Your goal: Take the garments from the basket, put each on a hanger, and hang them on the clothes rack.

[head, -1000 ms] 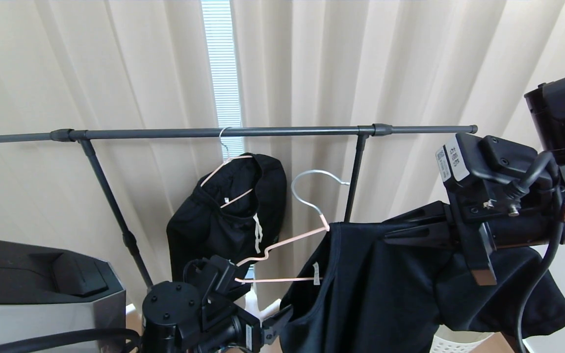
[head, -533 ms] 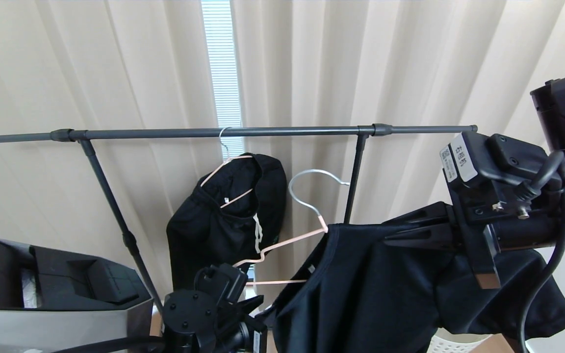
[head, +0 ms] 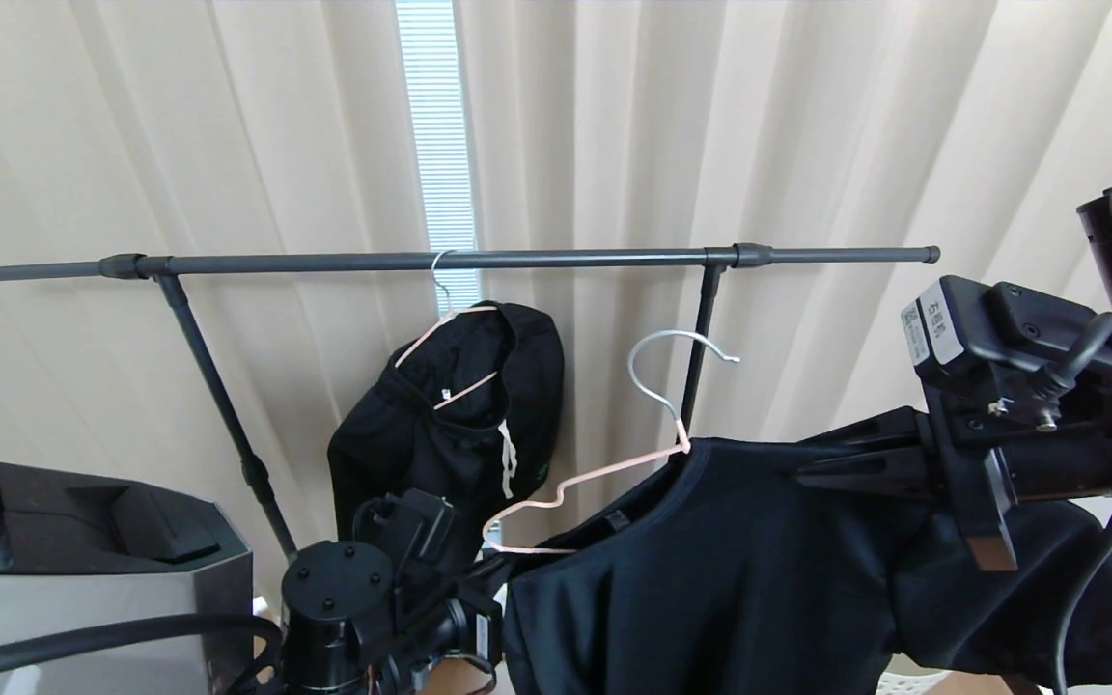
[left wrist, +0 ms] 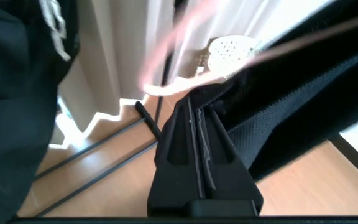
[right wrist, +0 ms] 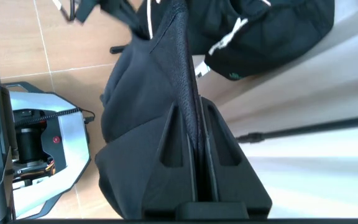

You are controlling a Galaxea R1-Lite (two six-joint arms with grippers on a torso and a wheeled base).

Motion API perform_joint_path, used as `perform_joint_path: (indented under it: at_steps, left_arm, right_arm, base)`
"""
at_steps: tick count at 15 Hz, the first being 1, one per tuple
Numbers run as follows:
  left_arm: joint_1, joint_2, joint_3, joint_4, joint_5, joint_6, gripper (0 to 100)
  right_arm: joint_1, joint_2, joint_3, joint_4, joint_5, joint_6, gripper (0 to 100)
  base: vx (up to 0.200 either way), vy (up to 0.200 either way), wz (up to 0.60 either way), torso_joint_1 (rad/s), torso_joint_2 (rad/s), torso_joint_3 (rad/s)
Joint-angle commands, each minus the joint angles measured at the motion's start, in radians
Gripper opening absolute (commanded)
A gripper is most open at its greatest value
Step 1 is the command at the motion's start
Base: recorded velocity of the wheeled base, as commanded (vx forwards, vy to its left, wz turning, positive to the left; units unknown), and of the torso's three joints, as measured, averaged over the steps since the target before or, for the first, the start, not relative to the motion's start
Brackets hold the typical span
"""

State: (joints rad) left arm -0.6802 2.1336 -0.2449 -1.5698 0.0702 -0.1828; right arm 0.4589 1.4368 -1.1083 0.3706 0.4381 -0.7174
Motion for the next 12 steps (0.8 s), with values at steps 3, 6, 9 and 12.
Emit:
perform_joint_path:
  at_steps: [3,6,9,12]
  left_arm:
    - [0.065,-0.011,-0.027,-0.001,0.0,0.022,0]
    - [0.094,-0.009,-0.039,-0.001,0.0,0.026,0]
    - [0.114,-0.018,-0.053,-0.001,0.0,0.028,0]
    - [0.105,-0.107,-0.037,-0.001,-0.001,0.028,0]
  right_arm:
    - [-0.02,-0.055,0.045,0.001,0.001,-0.002,0]
    - [-0.02,-0.068,0.062,0.001,0.001,0.0,0]
    - [-0.02,-0.073,0.073,0.001,0.002,0.0,0]
    - [-0.02,-0.065,0.099,-0.004,0.005,0.009,0]
  base:
    - [0.0,0.0,0.0,0.0,0.0,0.0]
    - [0.0,0.0,0.0,0.0,0.0,0.0]
    - [0.0,0.0,0.0,0.0,0.0,0.0]
    - [0.0,0.0,0.0,0.0,0.0,0.0]
